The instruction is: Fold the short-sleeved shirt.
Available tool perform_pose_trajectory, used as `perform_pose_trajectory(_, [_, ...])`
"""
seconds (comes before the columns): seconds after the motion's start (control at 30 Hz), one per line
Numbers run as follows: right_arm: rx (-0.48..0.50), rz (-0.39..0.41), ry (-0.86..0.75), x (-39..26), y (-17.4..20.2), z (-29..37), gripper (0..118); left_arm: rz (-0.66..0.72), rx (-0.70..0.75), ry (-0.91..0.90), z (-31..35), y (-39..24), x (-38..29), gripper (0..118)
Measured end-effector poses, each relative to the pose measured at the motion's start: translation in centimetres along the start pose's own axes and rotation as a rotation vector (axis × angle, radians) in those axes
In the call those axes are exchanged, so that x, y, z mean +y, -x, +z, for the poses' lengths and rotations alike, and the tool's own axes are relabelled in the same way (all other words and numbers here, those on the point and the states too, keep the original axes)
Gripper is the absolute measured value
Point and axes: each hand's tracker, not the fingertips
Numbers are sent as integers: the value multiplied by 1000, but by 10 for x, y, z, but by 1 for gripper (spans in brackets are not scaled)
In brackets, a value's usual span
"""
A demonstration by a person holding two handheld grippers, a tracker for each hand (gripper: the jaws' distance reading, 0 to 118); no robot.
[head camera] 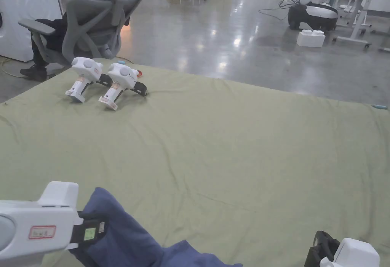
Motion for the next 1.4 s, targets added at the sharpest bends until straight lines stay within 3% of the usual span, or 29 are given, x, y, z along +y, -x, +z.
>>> perform_pose_trajectory(0.37, [5, -36, 36, -12, -4, -3, 1, -127, -64, 81, -24, -73, -23, 8])
perform_pose_trajectory(0.53, [-5, -51, 46, -15, -10, -2, 1, -115, -117, 150, -57, -106, -41, 9])
perform_pose_trajectory(0.77, [-23, -64, 62, -19, -19, 0, 1, -93, -86, 196, -122, -145, -65, 9])
perform_pose_trajectory(1.03, [-42, -67, 70, -20, -28, 3, 1, -95, -76, 203, -132, -159, -65, 10])
perform_pose_trajectory(1.1, [-43, -70, 71, -20, -29, 3, 1, -64, -142, 208, -125, -153, -60, 23])
perform_pose_trajectory(1.13, [-43, -72, 72, -21, -29, 3, 1, -26, -184, 207, -120, -147, -54, 37])
perform_pose_trajectory(1.17, [-43, -73, 74, -22, -30, 2, 1, 12, -228, 195, -113, -140, -48, 59])
perform_pose_trajectory(1.2, [-43, -73, 75, -23, -30, 2, 1, 28, -249, 180, -106, -136, -44, 73])
perform_pose_trajectory(1.23, [-42, -73, 76, -23, -30, 3, 1, 32, -255, 157, -98, -133, -39, 80])
perform_pose_trajectory(1.33, [-42, -74, 77, -22, -30, 4, 1, 15, -280, 91, -75, -124, -29, 79])
perform_pose_trajectory(1.4, [-43, -77, 77, -22, -31, 4, 1, 52, -310, 69, -67, -116, -22, 61])
